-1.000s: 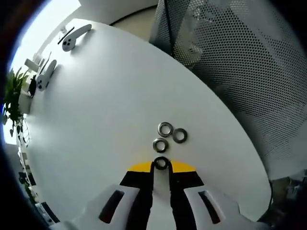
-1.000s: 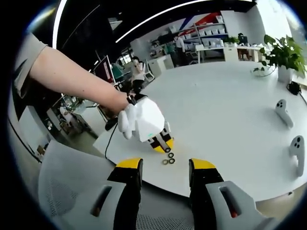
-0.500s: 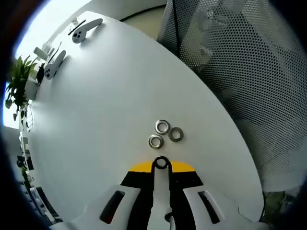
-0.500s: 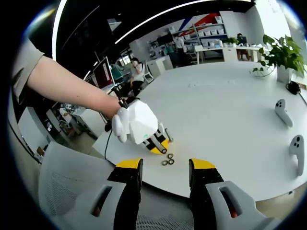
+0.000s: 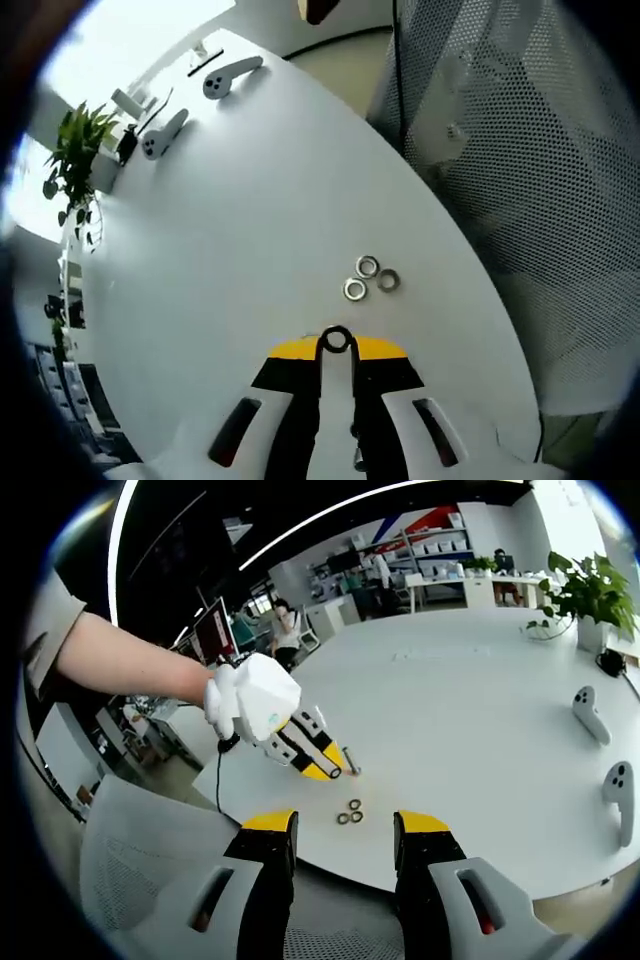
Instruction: Place the washer onto the threaded stud by aligning its center hole with the stud, sliding it down to the base, and recovering from edge contact or off-axis alignment until the washer reaches the visible bottom stop.
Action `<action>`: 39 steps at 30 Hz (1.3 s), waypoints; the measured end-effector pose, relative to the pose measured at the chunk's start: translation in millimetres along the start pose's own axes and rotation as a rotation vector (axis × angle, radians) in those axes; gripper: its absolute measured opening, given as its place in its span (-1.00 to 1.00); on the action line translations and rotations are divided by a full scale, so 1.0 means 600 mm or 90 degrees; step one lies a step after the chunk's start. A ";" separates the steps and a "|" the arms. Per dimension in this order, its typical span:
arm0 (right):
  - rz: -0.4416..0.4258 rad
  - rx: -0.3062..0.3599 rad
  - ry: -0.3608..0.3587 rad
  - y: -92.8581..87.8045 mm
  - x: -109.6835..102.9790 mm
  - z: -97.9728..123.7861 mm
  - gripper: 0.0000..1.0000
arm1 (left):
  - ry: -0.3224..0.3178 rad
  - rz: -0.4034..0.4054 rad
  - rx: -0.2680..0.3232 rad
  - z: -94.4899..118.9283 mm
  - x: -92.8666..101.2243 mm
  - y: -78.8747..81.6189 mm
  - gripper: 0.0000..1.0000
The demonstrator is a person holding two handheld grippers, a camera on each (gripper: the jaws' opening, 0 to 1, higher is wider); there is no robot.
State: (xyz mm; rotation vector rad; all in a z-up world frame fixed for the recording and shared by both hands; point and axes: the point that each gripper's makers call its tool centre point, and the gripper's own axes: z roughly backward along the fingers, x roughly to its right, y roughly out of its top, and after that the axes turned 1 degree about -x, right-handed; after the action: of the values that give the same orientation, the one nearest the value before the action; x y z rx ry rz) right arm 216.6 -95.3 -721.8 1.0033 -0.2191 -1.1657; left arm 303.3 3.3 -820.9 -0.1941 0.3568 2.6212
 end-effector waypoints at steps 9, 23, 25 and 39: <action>-0.001 -0.002 -0.002 -0.001 0.001 0.000 -0.19 | 0.038 0.031 -0.001 0.028 -0.032 -0.002 -0.84; -0.005 0.000 -0.002 0.000 0.002 0.000 -0.19 | 0.032 0.023 -0.022 0.017 -0.052 -0.006 -0.84; -0.005 0.001 -0.001 0.000 0.001 0.000 -0.19 | 0.027 0.024 -0.027 0.015 -0.051 -0.009 -0.84; -0.007 0.005 0.001 0.001 0.000 0.001 -0.19 | 0.019 0.031 -0.030 0.005 -0.057 -0.011 -0.83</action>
State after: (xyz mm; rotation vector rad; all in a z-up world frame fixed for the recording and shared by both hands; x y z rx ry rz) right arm 216.8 -95.7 -721.1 1.0136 -0.2173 -1.1747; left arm 335.9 -5.4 -812.5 -0.2443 0.3146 2.6784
